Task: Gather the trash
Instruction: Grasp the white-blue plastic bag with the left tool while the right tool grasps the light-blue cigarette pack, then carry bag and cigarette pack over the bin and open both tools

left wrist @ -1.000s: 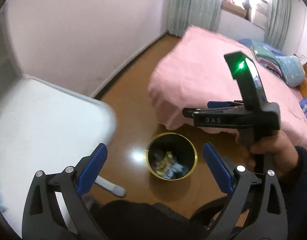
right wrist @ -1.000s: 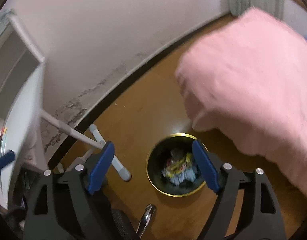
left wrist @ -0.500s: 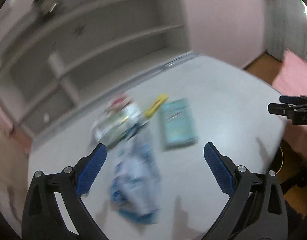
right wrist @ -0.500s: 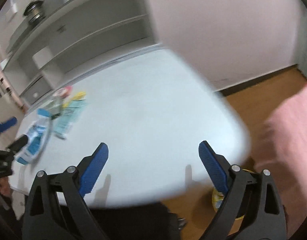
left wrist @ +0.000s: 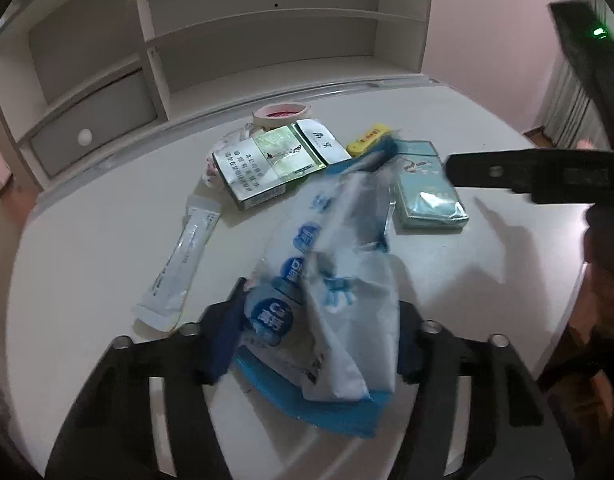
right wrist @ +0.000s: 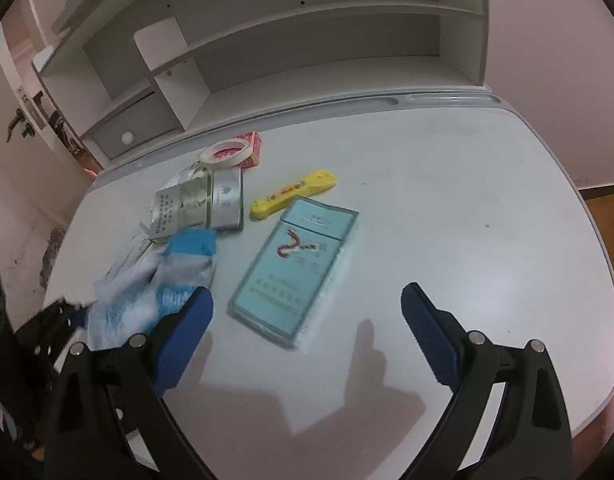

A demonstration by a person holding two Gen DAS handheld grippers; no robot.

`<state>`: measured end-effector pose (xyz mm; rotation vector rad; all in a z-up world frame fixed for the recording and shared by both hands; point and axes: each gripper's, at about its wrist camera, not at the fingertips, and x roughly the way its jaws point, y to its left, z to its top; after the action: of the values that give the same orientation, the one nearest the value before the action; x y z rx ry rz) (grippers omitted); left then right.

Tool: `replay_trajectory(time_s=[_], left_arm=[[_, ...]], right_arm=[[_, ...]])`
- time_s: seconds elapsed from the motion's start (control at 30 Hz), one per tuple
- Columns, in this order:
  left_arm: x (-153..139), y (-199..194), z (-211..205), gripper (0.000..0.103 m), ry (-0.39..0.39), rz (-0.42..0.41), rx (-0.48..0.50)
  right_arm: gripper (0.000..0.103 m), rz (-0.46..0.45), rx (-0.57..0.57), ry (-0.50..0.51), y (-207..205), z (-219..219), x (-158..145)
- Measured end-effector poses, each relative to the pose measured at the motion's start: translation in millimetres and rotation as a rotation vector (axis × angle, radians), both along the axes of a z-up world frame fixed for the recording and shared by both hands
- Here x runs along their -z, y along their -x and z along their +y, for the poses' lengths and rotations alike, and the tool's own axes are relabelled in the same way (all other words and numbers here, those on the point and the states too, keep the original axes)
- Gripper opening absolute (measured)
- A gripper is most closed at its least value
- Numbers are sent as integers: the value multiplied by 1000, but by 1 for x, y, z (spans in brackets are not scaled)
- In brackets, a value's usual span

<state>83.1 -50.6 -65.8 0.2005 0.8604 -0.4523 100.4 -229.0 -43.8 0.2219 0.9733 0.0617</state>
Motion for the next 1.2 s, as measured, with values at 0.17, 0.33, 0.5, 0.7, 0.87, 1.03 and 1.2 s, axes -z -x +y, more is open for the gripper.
replay_trajectory(time_s=[0.17,0.33,0.5,0.7,0.87,1.03,1.2], left_arm=[[-17,-1,17,48,39,-32,-46],[-22,-1,26,48,61,-42,-64],[-21,-1,27,48,53,-51,-81],[-28,5,9,48,55,-67,-53],[-35,17,-33,48,55,-70,29],[-40,31,-96,48,60,-65,151],[-39,52,-183,48,93,-13,337]], right_arm=[[92,40,15,41,-17,6,10],[92,75,23,129,-33,19,24],[66,68,-7,203,-34,29,30],[60,17,7,169,-5,-6,13],[60,-34,97,109,42,-69,0],[61,-87,270,79,108,-152,-3],[61,-85,477,60,189,-245,12]])
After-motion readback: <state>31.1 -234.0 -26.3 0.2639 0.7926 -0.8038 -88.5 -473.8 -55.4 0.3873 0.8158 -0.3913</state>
